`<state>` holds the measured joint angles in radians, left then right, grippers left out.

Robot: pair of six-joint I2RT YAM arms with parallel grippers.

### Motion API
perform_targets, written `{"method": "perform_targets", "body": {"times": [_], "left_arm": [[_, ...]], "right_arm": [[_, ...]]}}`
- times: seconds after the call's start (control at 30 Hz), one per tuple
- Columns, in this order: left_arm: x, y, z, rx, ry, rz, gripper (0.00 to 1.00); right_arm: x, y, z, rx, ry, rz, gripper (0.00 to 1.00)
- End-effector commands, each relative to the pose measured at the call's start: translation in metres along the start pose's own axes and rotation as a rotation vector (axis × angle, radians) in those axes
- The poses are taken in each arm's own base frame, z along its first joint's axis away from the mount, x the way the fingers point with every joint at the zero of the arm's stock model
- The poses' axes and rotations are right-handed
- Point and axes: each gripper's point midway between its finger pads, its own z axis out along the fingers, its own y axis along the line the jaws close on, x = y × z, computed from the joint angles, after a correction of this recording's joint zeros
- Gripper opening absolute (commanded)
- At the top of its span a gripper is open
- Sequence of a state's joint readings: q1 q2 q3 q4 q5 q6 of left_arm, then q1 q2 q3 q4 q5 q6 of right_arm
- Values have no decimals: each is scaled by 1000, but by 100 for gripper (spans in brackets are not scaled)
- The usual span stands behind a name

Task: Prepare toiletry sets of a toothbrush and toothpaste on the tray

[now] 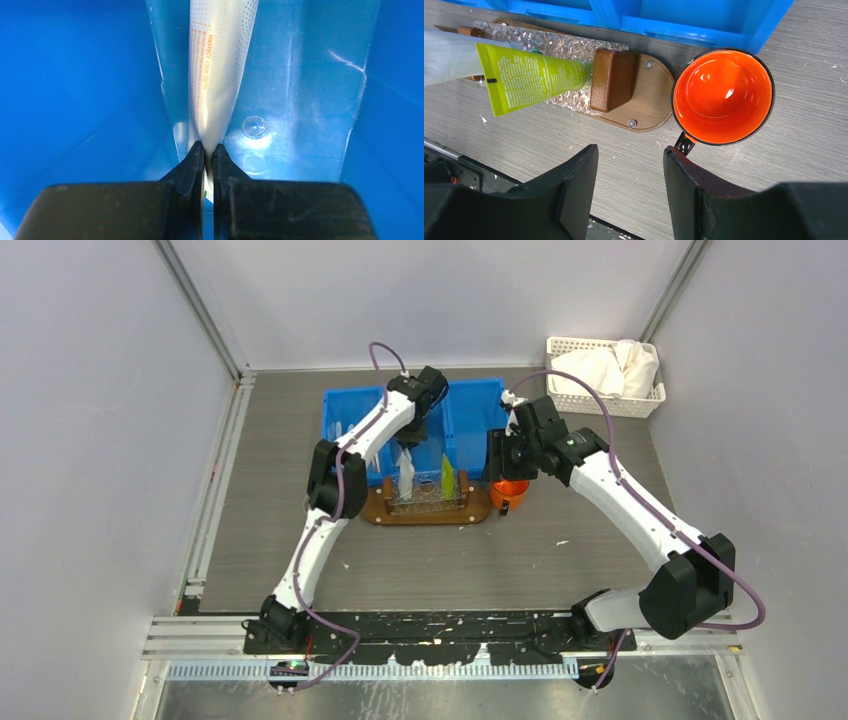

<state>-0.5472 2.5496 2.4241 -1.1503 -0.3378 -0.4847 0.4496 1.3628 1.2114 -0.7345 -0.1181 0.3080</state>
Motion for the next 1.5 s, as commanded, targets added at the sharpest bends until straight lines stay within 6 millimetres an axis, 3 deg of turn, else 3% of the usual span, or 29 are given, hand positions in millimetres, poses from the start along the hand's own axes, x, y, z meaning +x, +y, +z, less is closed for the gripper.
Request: {"method": "perform_targets", "body": {"times": [0.0, 0.23, 0.4, 0.6, 0.73, 0.9, 1.1, 1.33, 1.47], "left_arm": [[-5, -26, -10, 173, -3, -25, 1], [-47, -53, -75, 477, -96, -147, 1], [-74, -57, -118, 619, -125, -247, 1], [-105, -34, -159, 699, -181, -351, 1], [-121, -14, -175, 744, -206, -420, 1], [-123, -6, -205, 838, -189, -476, 1], [-122, 22, -260, 899, -181, -577, 3], [-104, 41, -324, 1043, -49, -707, 5], [-76, 49, -356, 1078, 78, -764, 7]], "right_arm": [[-12, 6, -14, -28, -51, -22, 56], [-16, 7, -15, -28, -76, -19, 54], [-23, 9, -23, -40, -132, -29, 54], [-31, 13, -36, -70, -213, -51, 52], [-35, 15, -43, -79, -250, -55, 51], [-42, 23, -57, -119, -324, -69, 50], [-58, 44, -102, -79, -485, -196, 50], [-70, 104, -143, 67, -644, -513, 49], [-75, 141, -162, 197, -770, -655, 48]]}}
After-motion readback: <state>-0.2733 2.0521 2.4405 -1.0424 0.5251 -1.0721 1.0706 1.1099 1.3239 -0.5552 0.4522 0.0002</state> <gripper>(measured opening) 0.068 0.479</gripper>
